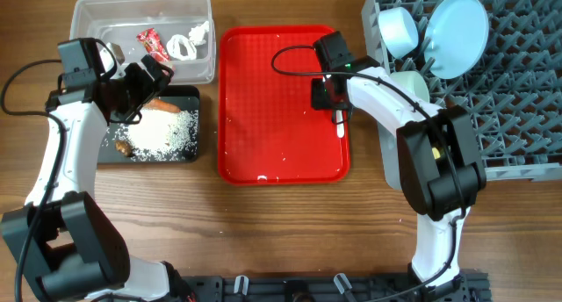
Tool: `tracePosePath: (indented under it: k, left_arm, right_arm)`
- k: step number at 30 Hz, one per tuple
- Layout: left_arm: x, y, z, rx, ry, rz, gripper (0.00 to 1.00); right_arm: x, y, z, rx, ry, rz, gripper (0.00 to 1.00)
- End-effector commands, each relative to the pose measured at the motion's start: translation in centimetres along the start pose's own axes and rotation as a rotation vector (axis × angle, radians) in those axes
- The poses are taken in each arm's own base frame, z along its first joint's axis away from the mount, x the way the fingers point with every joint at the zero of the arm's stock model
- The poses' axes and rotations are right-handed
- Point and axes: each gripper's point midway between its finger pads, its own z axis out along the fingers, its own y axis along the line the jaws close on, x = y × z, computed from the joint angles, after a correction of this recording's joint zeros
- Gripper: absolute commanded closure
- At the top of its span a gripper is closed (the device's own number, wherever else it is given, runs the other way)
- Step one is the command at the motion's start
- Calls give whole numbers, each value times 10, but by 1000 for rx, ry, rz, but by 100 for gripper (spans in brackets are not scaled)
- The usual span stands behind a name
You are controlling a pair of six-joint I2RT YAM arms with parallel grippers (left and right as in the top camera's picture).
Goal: Sort waste into correct bins and load items into the dishwasher rack
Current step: 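Reach the right gripper to the white spoon on the red tray and grasp it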
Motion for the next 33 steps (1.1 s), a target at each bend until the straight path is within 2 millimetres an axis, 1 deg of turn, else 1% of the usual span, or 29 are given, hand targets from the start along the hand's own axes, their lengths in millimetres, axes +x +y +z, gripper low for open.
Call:
tracePosePath:
  k: [1,2,5,7,9,10,13,16,17,21,25,33]
  left_arm:
    - [-2,-3,-5,10,-12,9,0]
    - [-2,-3,-5,10,-12,9,0]
    - [-2,-3,-5,10,-12,9,0]
    - [-2,-3,-5,10,-12,9,0]
    - [-2,-3,-5,10,-12,9,0]
    - [-2,-3,-5,10,-12,9,0]
    - [-2,-3,-5,10,-12,9,0]
    - [-2,-3,-5,10,-12,9,0]
    - [-2,-3,-5,10,-12,9,0]
    - [-2,-3,-5,10,-12,9,0]
    - [-2,-3,-5,10,-12,9,0]
    - [-2,-3,-5,10,-12,9,0]
  right_arm:
    - [-14,5,-18,-31,-47,-23,63]
    - [-23,8,-33,-45,-83,-22,64]
    - [-38,12,-68,-70,-160,-37,64]
    - [-42,12,-82,-68,-190,-42,64]
    - [-44,8,-85,-50,-201,-39,63]
    - [-43,6,-83,-38,-198,-39,63]
    - [-35,2,-72,-18,-168,-40,63]
    - [-26,-12,-55,61,-133,-40,63]
    - [-23,-14,-48,71,-114,-43,64]
    - [-17,-17,-34,86,-83,-47,65]
    - [-14,-21,-24,113,-72,-49,68]
    - [-4,-25,-3,129,-24,-51,71]
